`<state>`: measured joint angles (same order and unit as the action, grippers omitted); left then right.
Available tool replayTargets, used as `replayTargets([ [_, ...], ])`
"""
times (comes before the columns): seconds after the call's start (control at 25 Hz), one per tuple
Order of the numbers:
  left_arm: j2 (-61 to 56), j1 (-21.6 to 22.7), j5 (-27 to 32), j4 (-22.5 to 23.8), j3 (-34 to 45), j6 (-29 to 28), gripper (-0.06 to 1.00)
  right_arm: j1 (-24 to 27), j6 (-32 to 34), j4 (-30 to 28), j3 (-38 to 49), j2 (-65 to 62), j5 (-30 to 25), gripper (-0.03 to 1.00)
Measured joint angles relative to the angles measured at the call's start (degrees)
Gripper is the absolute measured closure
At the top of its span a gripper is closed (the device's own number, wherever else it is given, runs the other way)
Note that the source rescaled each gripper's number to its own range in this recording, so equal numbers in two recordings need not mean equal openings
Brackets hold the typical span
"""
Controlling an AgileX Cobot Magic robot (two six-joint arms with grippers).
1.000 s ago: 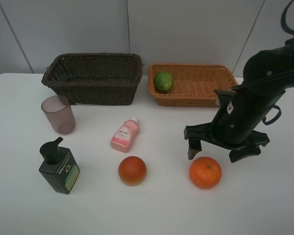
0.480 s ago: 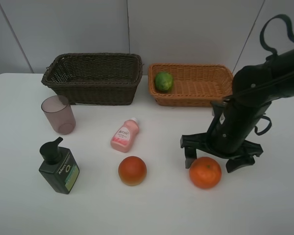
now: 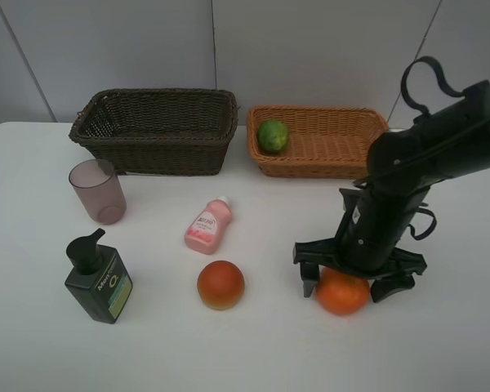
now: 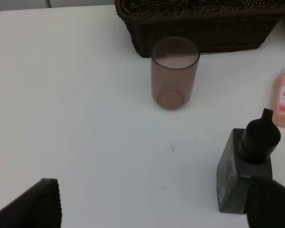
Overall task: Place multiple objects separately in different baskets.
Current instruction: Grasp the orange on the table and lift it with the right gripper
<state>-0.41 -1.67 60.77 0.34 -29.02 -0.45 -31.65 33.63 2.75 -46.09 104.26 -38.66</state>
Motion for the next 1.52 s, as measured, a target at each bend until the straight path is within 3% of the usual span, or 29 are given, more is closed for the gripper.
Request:
replayTargets([
  [0.16, 0.0, 0.0, 0.0, 0.0, 0.0, 0.0, -0.06, -0.5, 0.0, 0.2, 0.0, 0.8, 0.1, 0.03],
  [0.2, 0.0, 0.0, 0.0, 0.0, 0.0, 0.0, -0.06, -0.5, 0.0, 0.2, 0.0, 0.8, 0.2, 0.13],
  [0.24, 0.0, 0.0, 0.0, 0.0, 0.0, 0.0, -0.06, -0.6, 0.0, 0.2, 0.0, 0.9, 0.3, 0.3],
  [0.28, 0.0, 0.0, 0.0, 0.0, 0.0, 0.0, -0.06, -0.6, 0.0, 0.2, 0.0, 0.9, 0.3, 0.55],
  [0.32, 0.0, 0.0, 0.0, 0.0, 0.0, 0.0, -0.06, -0.6, 0.0, 0.2, 0.0, 0.9, 0.3, 0.58],
  [1.12, 0.0, 0.0, 0.0, 0.0, 0.0, 0.0, -0.06, -0.6, 0.0, 0.8, -0.1, 0.9, 0.5, 0.58],
  [1.52, 0.0, 0.0, 0.0, 0.0, 0.0, 0.0, -0.06, 1.0, -3.7, -5.0, -12.2, -0.6, -12.4, 0.58],
])
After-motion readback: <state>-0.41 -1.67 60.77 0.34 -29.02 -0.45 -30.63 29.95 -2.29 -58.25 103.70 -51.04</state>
